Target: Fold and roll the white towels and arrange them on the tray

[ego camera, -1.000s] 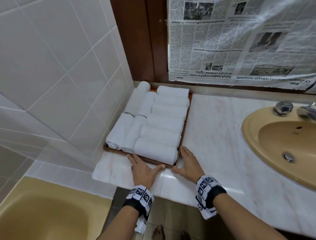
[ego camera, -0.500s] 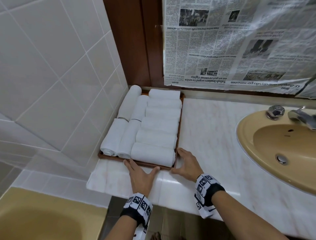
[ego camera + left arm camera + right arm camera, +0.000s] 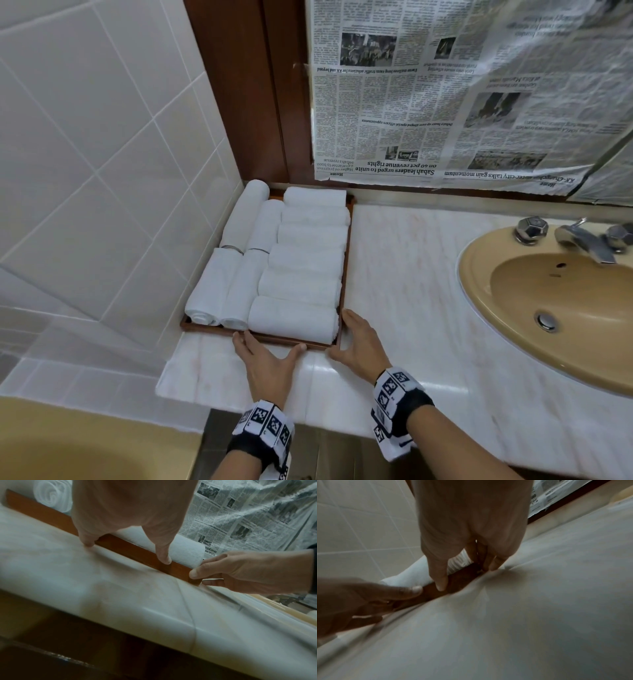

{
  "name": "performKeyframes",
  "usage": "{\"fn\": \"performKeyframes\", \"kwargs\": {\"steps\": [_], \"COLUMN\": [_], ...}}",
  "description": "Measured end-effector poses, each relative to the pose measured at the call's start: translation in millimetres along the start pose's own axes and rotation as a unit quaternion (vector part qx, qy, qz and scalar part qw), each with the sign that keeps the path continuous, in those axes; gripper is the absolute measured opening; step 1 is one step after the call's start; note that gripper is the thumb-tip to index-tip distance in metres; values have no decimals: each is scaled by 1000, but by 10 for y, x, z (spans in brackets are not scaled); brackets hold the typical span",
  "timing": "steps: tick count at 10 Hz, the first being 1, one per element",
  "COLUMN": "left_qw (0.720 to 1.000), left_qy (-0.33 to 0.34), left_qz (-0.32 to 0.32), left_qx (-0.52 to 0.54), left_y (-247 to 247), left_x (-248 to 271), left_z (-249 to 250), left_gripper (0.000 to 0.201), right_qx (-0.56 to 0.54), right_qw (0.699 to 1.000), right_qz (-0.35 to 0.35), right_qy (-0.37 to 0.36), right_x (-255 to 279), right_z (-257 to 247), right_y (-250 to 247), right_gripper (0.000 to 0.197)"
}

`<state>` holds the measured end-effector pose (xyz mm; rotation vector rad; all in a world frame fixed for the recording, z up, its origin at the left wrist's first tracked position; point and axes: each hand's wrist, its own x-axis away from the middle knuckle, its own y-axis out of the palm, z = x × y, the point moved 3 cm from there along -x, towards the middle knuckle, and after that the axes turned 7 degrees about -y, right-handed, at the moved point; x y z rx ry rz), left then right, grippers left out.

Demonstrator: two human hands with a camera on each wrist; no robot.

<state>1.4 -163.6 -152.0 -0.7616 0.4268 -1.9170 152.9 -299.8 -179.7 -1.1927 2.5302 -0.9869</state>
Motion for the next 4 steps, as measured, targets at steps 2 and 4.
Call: {"fn": "performKeyframes", "kwargs": {"steps": [2,4], "left_qw": [1000,999], "left_qy": [-1,27], "left_qz": [-7,-26], "left_qx": [-10,11], "left_y": [-25,-218], "left_x": [2,-89], "left_z": [17,-129], "left_gripper": [127,97], "right_qx": [2,-100], "right_qw": [1000,993], "right_qz": [-11,63], "right_qy": [15,19], "right_x": [9,114], "right_z": [-37,-196], "right_y": [-55,-391], "right_gripper": [98,78]}}
